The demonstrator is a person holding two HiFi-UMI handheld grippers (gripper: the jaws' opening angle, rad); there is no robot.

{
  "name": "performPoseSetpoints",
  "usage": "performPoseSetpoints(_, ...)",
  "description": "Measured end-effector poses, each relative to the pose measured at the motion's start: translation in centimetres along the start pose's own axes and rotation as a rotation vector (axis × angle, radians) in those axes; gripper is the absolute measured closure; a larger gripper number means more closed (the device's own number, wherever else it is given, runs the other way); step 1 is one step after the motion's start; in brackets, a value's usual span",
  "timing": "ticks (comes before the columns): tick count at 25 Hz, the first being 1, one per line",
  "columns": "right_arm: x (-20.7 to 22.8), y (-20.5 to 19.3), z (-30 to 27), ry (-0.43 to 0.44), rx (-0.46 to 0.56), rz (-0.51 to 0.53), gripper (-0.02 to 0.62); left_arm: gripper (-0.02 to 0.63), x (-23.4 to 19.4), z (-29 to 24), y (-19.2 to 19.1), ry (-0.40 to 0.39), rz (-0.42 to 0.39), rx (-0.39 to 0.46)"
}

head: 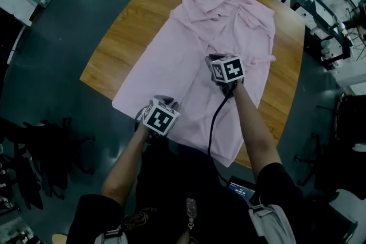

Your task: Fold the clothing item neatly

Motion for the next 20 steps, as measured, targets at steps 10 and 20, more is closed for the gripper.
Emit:
performPoseSetpoints(10, 0.4, -5.8, 3.5, -0.181, -0.023, -0.16, 0.554, 0.537, -4.9, -1.7, 5.4, -0.021, -0.13, 0.119)
performPoseSetpoints(20, 0.0, -9.0, 2.5, -0.354, -0.028, -0.274, 0.577, 0.541, -6.8, -4.2, 7.8, -0.157, -0.272, 0.144)
Point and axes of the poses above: the fingertips, and each gripper's own axes: z backward along the fingers, x to its right, y out of its top, the point moved 3 cm from there along z, backward along the fingers, and after that the axes turned 15 degrees about -z, right-handed, at the moved point
